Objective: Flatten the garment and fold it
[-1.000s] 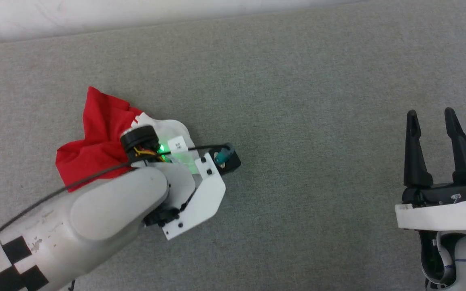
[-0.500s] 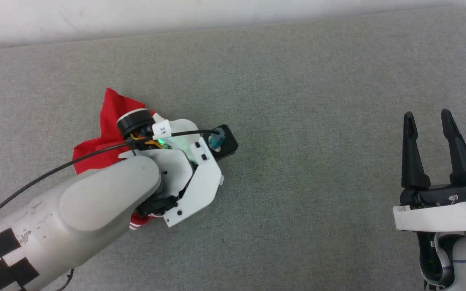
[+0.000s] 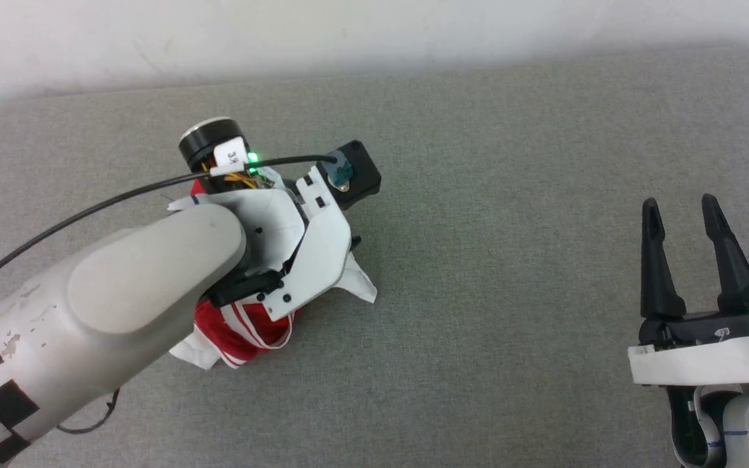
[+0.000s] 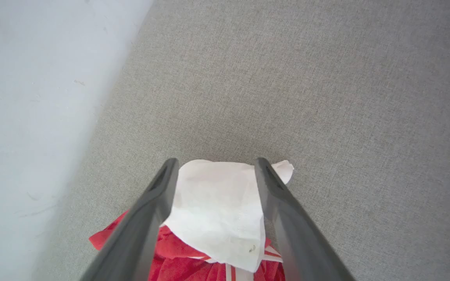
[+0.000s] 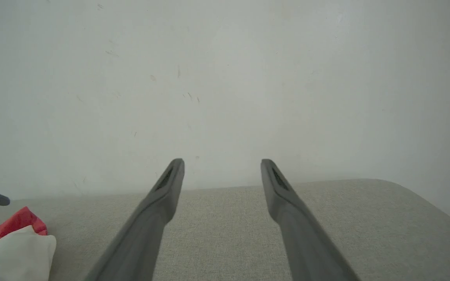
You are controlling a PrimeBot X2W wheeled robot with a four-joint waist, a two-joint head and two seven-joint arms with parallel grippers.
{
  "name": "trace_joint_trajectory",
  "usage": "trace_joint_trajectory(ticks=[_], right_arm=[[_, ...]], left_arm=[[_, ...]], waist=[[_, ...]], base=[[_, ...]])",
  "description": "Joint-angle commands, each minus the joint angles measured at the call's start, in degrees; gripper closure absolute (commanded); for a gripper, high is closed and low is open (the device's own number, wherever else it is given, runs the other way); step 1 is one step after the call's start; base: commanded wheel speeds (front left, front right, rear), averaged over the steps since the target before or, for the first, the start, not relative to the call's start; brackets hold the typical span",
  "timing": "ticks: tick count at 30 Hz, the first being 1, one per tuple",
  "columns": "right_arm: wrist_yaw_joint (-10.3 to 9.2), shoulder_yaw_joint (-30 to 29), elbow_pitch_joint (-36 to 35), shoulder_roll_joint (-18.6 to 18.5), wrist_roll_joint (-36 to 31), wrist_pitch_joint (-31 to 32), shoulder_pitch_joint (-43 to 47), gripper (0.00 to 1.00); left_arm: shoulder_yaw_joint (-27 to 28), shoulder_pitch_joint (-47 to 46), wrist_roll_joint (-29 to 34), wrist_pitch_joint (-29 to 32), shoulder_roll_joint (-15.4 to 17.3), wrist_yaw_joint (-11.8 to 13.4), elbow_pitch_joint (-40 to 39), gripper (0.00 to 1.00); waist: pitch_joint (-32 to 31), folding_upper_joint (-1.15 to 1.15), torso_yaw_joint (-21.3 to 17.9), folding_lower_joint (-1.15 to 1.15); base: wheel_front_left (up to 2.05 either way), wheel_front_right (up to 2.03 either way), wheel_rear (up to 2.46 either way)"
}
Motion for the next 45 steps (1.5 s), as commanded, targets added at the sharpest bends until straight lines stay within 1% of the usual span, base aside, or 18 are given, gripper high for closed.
trace_joint_trajectory(ticks=[1, 7, 10, 13, 16, 22, 23, 24, 25, 30, 32, 37, 39, 42, 43, 44, 45], right_arm=[[-0.04, 0.06, 0.01, 0.11, -0.30, -0.27, 0.55, 0.00], [-0.04, 0.94, -0.21, 0.11, -0.30, -0.27, -0.06, 0.00], [-0.04, 1.18, -0.25, 0.11, -0.19, -0.27, -0.58, 0.00], [-0.04, 1.19, -0.29, 0.11, 0.05, -0.27, -1.20, 0.00], [-0.04, 1.18, -0.34, 0.11, 0.47, -0.27, -1.71, 0.00], [-0.04, 0.68, -0.30, 0.11, 0.89, -0.27, -2.33, 0.00], [-0.04, 0.58, -0.31, 0.11, 0.93, -0.27, -2.41, 0.00], [-0.04, 0.45, -0.33, 0.11, 0.95, -0.27, -2.48, 0.00], [-0.04, 0.32, -0.31, 0.11, 0.95, -0.27, -2.52, 0.00], [-0.04, 0.05, -0.11, 0.11, 0.60, -0.27, -2.62, 0.00], [-0.04, 0.06, -0.03, 0.11, 0.52, -0.27, -2.60, 0.00], [-0.04, -0.05, -0.02, 0.11, 0.31, -0.27, -1.88, 0.00], [-0.04, 0.28, -0.12, 0.11, 0.38, -0.27, -1.99, 0.00], [-0.04, 0.41, -0.45, 0.11, 0.57, -0.27, -2.54, 0.00], [-0.04, 0.31, -0.56, 0.11, 0.58, -0.27, -2.72, 0.00], [-0.04, 0.31, -0.56, 0.11, 0.58, -0.27, -2.72, 0.00], [-0.04, 0.32, -0.67, 0.11, 0.67, -0.27, -2.92, 0.00]], left_arm=[[-0.06, -0.39, -1.09, 0.84, -0.32, 0.28, 0.17, 0.00], [-0.06, -1.13, -2.02, 8.90, -2.12, 0.28, -0.47, 0.00], [-0.06, -0.65, -0.89, 14.87, -2.83, 0.28, -1.29, 0.00], [-0.06, 0.77, 0.73, 20.13, -2.81, 0.28, -1.97, 0.00], [-0.06, 2.44, 1.99, 22.06, -2.13, 0.28, -1.19, 0.00], [-0.06, 6.18, 2.60, 22.33, -0.74, 0.28, 2.75, 0.00], [-0.06, 6.79, 2.57, 22.39, -0.67, 0.28, 3.20, 0.16], [-0.06, 7.29, 2.73, 22.40, -0.67, 0.28, 3.40, 0.78], [-0.06, 7.65, 2.50, 22.25, -0.71, 0.28, 3.66, 1.00], [-0.06, 8.09, 1.81, 20.65, -0.96, 0.28, 3.07, 1.00], [-0.06, 7.82, 1.08, 18.61, -0.74, 0.28, 2.15, 1.00], [-0.06, 4.16, -4.36, 8.93, -0.50, 0.28, 0.32, 1.00], [-0.06, 2.11, -4.40, 5.93, -0.71, 0.28, -0.73, 1.00], [-0.06, -0.24, -4.19, 1.82, -2.45, 0.28, -0.74, 1.00], [-0.06, -0.72, -3.84, 0.86, -3.52, 0.28, -0.28, 1.00], [-0.06, -0.72, -3.84, 0.86, -3.52, 0.28, -0.28, 1.00], [-0.06, -1.10, -3.10, 0.14, -4.76, 0.28, 0.22, 1.00]], waist=[[-0.10, 0.00, -0.01, 0.01], [1.17, 0.00, -1.29, 0.01], [2.13, 0.00, -2.52, 0.01], [3.14, 0.00, -3.97, 0.01], [4.16, 0.00, -5.37, 0.01], [5.76, 0.00, -6.87, 0.01], [5.94, 0.00, -6.90, 0.01], [6.10, 0.00, -6.86, 0.01], [6.19, 0.00, -6.77, 0.01], [5.82, 0.00, -5.56, 0.01], [5.24, 0.00, -5.11, 0.01], [4.00, 0.00, -3.97, 0.01], [4.01, 0.00, -4.28, 0.01], [4.60, 0.00, -5.36, 0.01], [4.92, 0.00, -5.83, 0.01], [4.92, 0.00, -5.83, 0.01], [5.38, 0.00, -6.49, 0.01]], base=[[0.00, 0.00, 0.00], [0.00, 0.00, 0.00], [0.00, 0.00, 0.00], [0.00, 0.00, 0.00], [0.00, 0.00, 0.00], [0.00, 0.00, 0.00], [0.00, 0.00, 0.00], [0.00, 0.00, 0.00], [0.00, 0.00, 0.00], [0.00, 0.00, 0.00], [0.00, 0.00, 0.00], [0.00, 0.00, 0.00], [0.00, 0.00, 0.00], [0.00, 0.00, 0.00], [0.00, 0.00, 0.00], [0.00, 0.00, 0.00], [0.00, 0.00, 0.00]])
